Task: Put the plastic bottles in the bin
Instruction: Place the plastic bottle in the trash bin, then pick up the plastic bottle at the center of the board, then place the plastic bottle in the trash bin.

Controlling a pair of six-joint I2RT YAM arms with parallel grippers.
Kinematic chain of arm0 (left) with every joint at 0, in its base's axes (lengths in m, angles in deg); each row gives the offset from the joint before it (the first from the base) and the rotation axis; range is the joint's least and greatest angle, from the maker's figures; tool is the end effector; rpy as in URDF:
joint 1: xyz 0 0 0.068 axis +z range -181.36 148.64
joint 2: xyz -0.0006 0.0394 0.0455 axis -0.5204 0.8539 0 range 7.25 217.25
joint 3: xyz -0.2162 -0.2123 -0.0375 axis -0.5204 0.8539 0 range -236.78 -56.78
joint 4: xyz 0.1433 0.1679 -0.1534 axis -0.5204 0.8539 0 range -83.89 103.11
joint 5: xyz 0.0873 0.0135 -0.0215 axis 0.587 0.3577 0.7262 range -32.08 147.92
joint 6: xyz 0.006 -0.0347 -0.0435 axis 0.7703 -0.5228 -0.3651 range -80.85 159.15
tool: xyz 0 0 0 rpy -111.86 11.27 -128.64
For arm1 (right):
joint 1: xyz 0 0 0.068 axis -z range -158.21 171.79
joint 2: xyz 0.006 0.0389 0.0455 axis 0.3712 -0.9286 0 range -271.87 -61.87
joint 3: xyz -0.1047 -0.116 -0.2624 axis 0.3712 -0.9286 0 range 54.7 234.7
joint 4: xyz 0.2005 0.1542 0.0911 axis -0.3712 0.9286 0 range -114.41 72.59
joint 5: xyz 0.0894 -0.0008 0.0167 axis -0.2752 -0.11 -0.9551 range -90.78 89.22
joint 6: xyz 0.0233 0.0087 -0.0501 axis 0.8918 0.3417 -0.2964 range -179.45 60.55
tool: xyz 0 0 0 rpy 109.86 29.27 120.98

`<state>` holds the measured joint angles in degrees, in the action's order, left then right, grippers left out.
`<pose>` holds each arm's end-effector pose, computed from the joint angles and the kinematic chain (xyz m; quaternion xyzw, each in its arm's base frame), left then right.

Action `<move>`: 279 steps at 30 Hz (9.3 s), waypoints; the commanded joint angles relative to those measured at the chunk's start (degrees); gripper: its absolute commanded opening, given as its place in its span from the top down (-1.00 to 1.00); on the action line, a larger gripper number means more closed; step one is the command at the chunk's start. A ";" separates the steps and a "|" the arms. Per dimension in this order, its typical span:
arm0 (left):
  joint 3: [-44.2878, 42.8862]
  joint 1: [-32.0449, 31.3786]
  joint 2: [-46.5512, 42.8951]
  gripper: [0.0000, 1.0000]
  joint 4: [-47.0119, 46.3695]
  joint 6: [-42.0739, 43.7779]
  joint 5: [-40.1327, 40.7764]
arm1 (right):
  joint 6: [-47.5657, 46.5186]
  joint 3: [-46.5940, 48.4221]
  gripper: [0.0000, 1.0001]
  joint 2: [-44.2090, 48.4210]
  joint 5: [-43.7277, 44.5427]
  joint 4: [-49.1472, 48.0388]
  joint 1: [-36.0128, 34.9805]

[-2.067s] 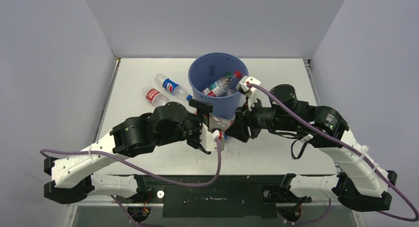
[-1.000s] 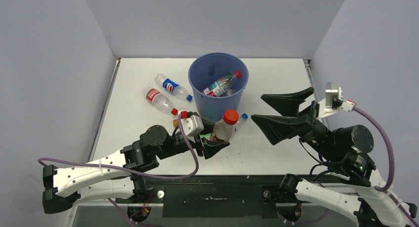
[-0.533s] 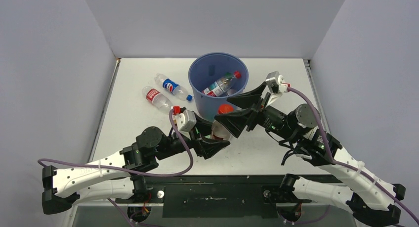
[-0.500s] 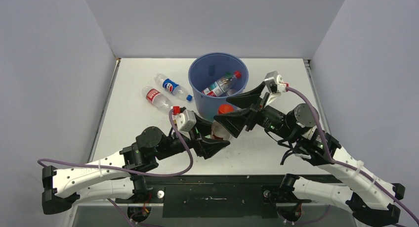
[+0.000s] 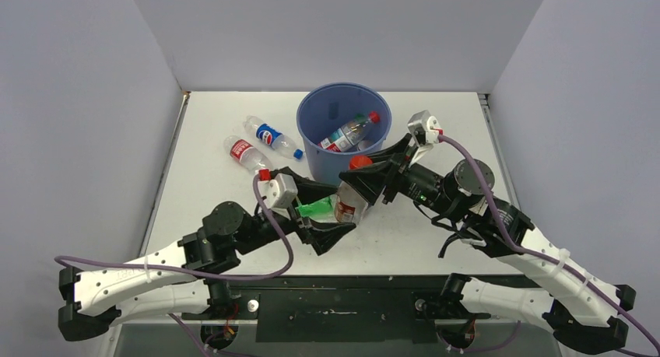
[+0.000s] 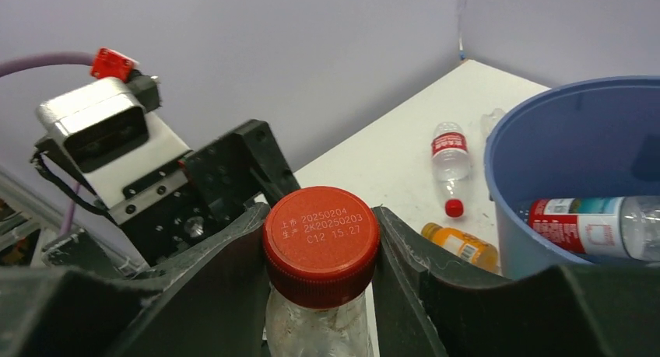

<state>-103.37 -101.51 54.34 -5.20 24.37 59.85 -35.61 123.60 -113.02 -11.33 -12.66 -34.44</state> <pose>0.0629 -0.1702 0.4103 0.2845 0.5704 -0.5122 0.5756 0.0873 0.1429 0.4912 -0.2514 0.6208 0.5231 0.5270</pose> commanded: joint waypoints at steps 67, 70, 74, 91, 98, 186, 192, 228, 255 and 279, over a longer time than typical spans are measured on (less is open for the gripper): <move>8.27 8.19 -13.48 -0.92 -0.87 29.67 48.69 | -3.03 18.66 -1.00 -31.13 6.45 -10.03 22.52; 8.06 7.95 -12.52 -0.92 -0.68 29.64 48.74 | -1.84 11.50 -0.88 -22.58 9.82 -10.66 21.81; 6.89 7.62 -9.76 -0.92 1.80 29.39 47.39 | 2.20 -3.51 -0.79 -7.98 18.07 -13.13 22.16; 1.67 5.47 -4.77 -0.93 22.66 30.66 15.56 | 24.39 -40.18 -0.79 13.36 22.84 -3.51 24.89; 3.53 3.82 -3.72 -0.92 20.25 32.06 16.28 | 35.74 -48.94 -0.79 6.42 8.80 -19.79 28.08; 6.02 -1.04 -16.83 -0.92 -1.53 3.79 -0.53 | 19.43 -37.40 0.89 29.74 -24.92 -30.64 26.43; 4.28 -1.04 -10.80 -0.92 -3.04 1.85 -9.69 | 36.69 -44.19 0.89 21.97 -27.32 -61.71 25.52; 5.11 -0.95 5.10 -0.48 -16.13 -13.45 -18.80 | 20.29 -43.89 0.89 18.55 -10.47 -59.12 5.95; -4.20 -1.00 -7.23 1.00 22.10 37.93 17.74 | -1.14 -3.02 -0.88 13.13 1.11 -1.20 5.28; 4.59 0.04 -9.77 1.00 14.22 30.49 17.97 | 2.01 1.28 -0.71 -5.74 -2.18 -9.21 2.32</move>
<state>-97.38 -102.10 43.33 11.45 56.87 78.95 -34.13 125.57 -117.92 -14.02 -16.93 -30.77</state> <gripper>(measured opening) 0.360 0.859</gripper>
